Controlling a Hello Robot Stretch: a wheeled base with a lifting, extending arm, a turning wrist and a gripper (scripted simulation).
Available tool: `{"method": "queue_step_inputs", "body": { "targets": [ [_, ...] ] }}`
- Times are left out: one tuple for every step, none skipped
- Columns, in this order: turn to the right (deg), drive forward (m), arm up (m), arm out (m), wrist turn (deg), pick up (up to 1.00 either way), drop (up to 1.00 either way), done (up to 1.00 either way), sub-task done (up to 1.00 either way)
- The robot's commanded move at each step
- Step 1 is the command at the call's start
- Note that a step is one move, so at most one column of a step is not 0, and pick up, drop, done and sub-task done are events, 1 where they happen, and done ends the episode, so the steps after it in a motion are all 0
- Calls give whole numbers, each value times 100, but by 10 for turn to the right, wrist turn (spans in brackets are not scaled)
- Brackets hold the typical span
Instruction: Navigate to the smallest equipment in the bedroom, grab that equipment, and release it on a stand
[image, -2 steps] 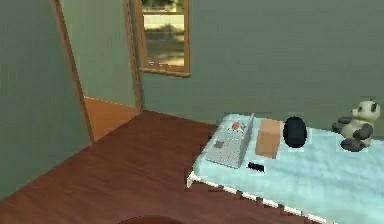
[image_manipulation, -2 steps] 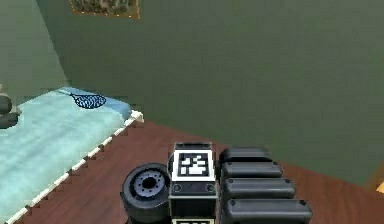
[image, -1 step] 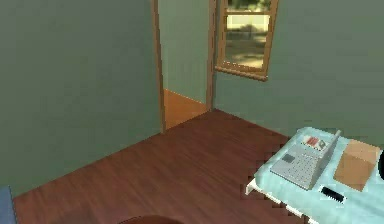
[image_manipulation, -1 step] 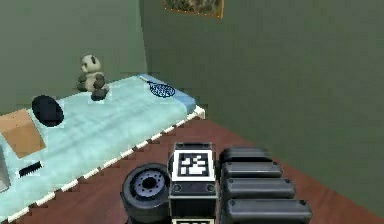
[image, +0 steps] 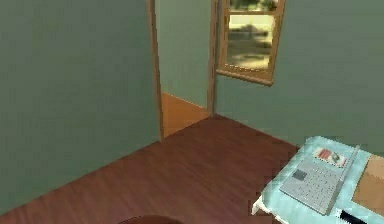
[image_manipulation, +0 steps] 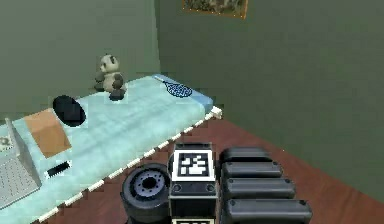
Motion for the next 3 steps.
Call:
{"method": "queue_step_inputs", "body": {
  "targets": [
    [-420, 0, 0, 0, 0, 0, 0, 0, 0],
    [0, 100, 0, 0, 0, 0, 0, 0, 0],
    [-90, 0, 0, 0, 0, 0, 0, 0, 0]
  ]
}}
